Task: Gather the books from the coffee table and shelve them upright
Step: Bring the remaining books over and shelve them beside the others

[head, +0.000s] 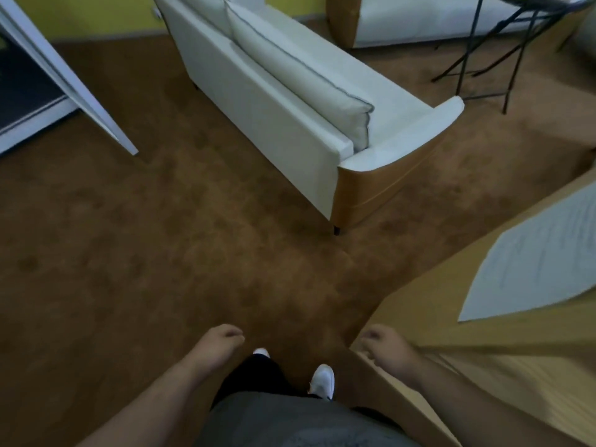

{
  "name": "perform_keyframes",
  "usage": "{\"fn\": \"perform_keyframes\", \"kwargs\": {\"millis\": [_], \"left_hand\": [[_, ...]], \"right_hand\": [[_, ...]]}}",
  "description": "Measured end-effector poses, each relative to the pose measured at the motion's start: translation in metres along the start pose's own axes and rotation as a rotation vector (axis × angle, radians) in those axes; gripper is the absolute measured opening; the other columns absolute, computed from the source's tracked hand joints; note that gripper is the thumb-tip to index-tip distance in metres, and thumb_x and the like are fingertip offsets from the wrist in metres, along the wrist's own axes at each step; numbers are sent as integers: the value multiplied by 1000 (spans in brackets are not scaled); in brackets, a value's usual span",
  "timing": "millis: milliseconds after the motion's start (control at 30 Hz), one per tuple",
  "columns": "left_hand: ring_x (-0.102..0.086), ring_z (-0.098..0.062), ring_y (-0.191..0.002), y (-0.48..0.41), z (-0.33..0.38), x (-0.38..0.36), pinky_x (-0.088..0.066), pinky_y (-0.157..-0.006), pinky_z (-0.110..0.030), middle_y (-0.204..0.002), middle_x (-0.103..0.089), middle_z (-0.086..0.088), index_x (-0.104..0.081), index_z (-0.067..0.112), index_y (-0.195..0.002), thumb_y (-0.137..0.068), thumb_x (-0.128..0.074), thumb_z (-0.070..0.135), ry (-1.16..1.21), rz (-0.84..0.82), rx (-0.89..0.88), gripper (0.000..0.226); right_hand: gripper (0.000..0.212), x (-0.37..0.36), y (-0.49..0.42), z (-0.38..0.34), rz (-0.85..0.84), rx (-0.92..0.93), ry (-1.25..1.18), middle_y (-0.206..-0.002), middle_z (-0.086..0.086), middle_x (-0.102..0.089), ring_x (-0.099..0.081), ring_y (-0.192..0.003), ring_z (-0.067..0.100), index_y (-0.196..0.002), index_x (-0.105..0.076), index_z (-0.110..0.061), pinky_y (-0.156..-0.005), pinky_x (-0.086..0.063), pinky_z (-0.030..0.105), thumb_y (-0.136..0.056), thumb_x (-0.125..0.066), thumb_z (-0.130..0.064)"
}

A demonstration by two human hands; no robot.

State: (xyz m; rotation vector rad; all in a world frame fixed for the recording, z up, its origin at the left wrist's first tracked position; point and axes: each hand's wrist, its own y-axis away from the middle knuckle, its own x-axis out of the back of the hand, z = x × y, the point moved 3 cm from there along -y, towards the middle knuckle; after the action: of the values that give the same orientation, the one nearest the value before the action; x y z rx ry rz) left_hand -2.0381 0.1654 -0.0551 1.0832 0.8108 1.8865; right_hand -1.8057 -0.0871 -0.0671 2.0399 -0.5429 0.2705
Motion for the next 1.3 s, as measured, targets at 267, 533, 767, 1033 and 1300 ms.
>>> {"fn": "perform_keyframes", "kwargs": {"millis": [267, 533, 767, 1033, 1300], "left_hand": [[-58, -21, -81, -85, 76, 49, -45, -67, -29, -89, -61, -9, -59, 13, -92, -102, -53, 16, 148, -98, 93, 12], [-62, -22, -91, -195, 177, 128, -47, -73, -27, -99, -66, -7, -66, 18, -92, -100, -58, 17, -276, -242, -15, 11], [-62, -24, -94, -264, 254, 164, -45, -73, -30, -103, -67, -11, -69, 6, -107, -100, -57, 14, -418, -204, -20, 16], [-61, -21, -110, -278, 369, 78, -49, -91, -33, -118, -64, -6, -64, 16, -115, -102, -54, 21, -551, -326, -165, 17], [-61, -14, -92, -286, 525, -20, -47, -78, -27, -98, -65, 2, -66, 19, -109, -97, -59, 21, -704, -347, -346, 14]], "right_hand": [[15, 19, -62, -40, 88, -148, -277, -98, 4, -66, -65, -93, 22, -94, -65, -24, -84, -55, 39, -101, -57, -13], [12, 51, -107, -91, 153, -397, -441, -84, 9, -63, -59, -75, 24, -93, -66, -13, -64, -46, 32, -101, -56, -11], [10, 73, -139, -123, 241, -396, -532, -96, 14, -71, -65, -78, 25, -102, -69, -13, -68, -51, 34, -98, -61, -13], [15, 139, -191, -125, 270, -401, -768, -85, 9, -64, -58, -72, 19, -109, -65, -13, -59, -49, 27, -99, -55, -9], [12, 265, -244, -98, 290, -468, -703, -104, 16, -69, -67, -92, 30, -105, -67, -13, -78, -58, 37, -98, -57, -14]]}}
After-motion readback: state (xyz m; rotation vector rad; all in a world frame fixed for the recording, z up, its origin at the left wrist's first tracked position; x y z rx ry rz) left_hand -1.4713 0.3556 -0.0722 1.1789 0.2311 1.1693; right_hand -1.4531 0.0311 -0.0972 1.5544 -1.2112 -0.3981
